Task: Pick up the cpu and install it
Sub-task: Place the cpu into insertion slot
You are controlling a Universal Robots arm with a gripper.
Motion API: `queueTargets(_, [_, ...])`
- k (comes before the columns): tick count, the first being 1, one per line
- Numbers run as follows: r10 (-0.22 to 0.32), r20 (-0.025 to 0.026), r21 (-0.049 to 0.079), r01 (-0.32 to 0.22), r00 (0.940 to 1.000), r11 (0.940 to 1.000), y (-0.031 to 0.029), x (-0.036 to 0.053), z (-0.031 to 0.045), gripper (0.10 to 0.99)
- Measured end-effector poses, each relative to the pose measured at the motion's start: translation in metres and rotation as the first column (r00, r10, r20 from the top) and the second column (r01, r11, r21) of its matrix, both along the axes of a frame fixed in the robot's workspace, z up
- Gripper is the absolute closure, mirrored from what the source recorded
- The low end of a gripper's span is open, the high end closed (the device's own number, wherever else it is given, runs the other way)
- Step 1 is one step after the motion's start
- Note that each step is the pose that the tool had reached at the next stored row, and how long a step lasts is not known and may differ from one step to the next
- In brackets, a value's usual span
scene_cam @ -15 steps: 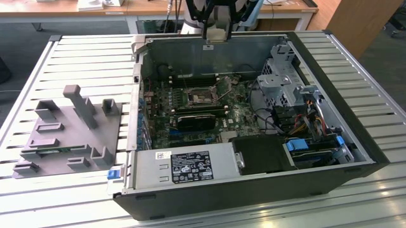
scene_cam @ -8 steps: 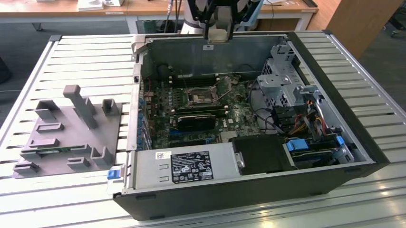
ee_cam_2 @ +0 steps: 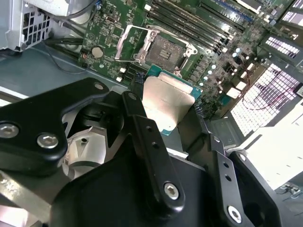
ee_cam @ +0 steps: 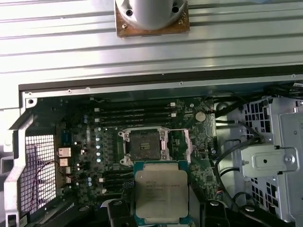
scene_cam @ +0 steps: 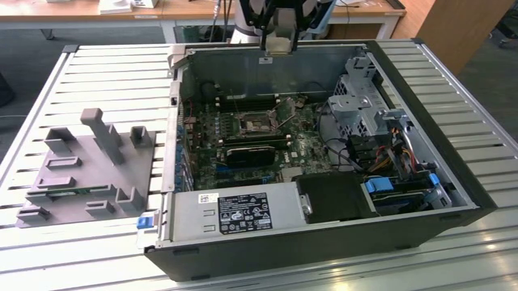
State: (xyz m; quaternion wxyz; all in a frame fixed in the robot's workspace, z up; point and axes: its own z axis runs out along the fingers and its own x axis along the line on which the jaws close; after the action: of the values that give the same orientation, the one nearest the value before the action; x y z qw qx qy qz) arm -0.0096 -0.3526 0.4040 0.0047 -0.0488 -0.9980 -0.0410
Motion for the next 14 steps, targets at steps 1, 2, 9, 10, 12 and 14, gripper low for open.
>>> queueTargets(1, [-0.009,0.0,0.0,0.009,1.0,1.0,0.0,0.0,-0.0001,0.545])
queueTargets(2, [-0.021,0.0,0.0,0.021,0.9998,0.9998,0.0,0.0,-0.0002,0.545])
queueTargets(9, [-0.113,0.0001,0.0,0.113,0.9936,0.9936,0.0,0.0,-0.001,0.545])
queueTargets(10, [-0.124,0.0001,0.0,0.124,0.9922,0.9922,0.0,0.0,-0.0011,0.545])
queueTargets(12, [-0.146,0.0001,0.0,0.146,0.9893,0.9893,0.0,0.0,-0.0014,0.545])
queueTargets(14, [-0.168,0.0,0.0,0.168,0.9858,0.9858,0.0,0.0,-0.0017,0.545])
